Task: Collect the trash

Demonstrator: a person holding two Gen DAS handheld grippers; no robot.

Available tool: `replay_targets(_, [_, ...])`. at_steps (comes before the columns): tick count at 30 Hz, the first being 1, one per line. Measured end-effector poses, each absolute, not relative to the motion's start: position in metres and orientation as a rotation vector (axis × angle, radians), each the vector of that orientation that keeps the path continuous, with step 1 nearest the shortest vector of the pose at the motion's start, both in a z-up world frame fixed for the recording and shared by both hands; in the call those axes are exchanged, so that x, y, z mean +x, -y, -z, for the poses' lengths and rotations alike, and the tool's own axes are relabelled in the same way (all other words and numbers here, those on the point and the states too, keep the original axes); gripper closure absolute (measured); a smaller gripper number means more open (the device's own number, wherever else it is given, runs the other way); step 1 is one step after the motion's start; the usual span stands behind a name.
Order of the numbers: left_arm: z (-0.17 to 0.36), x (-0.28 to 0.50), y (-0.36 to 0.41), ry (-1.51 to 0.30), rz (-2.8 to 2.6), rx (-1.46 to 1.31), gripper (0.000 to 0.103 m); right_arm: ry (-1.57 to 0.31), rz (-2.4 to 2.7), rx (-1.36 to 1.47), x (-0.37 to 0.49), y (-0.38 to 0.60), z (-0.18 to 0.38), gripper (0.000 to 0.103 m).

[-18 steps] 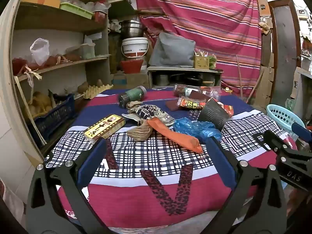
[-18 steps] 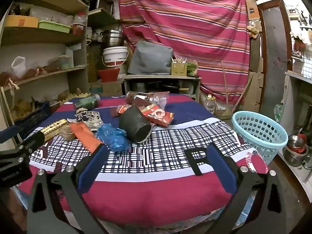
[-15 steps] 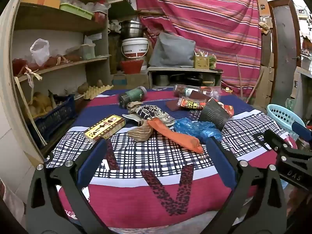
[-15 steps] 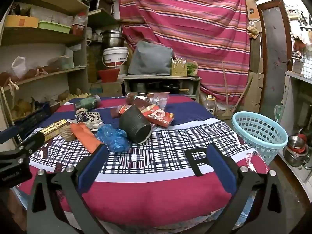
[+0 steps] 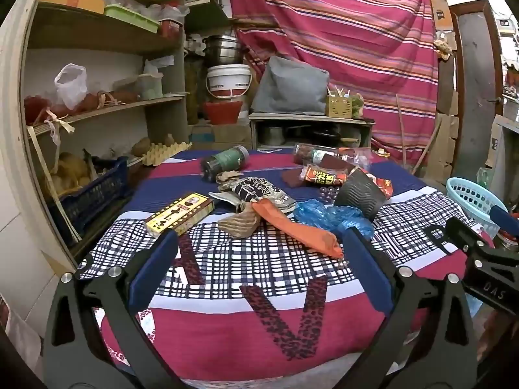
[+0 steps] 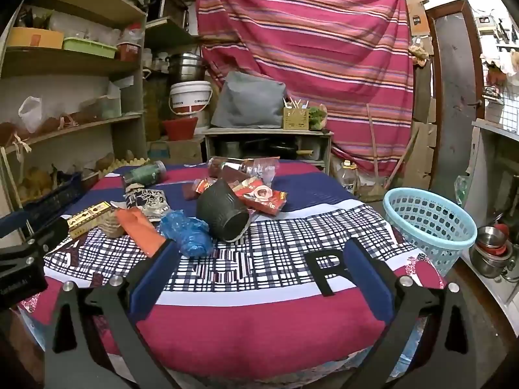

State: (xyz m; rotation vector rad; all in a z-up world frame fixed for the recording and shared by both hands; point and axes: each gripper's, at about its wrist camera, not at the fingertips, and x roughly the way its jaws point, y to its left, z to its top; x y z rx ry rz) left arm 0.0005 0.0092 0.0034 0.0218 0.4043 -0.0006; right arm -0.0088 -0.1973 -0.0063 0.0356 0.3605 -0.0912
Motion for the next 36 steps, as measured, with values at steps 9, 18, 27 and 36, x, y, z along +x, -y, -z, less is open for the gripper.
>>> replay_targets(9, [-0.0039,0.0002,-0.0096,-0.403,-0.001,0.022,0.005,-0.357,0.091,0.036,-0.0089,0.1985,0.0052,0.004])
replay_targets(18, [-0.0036,0.0002,-0.0094,-0.404,-0.002,0.022,0.005,-0.354,0.098,0.029,-0.0133,0.2023,0.0028,0.004])
replay_targets(27, [-0.0041,0.0002,-0.0115,-0.405,-0.001,0.022,0.005,-0.353,0.100,0.019,-0.0143,0.2008,0.0038,0.004])
replay_targets(36, [-0.0039,0.0003,-0.0117,-0.405,-0.001,0.021,0.005,-0.350,0.104,0.016,-0.0147,0.1993,0.0054,0.004])
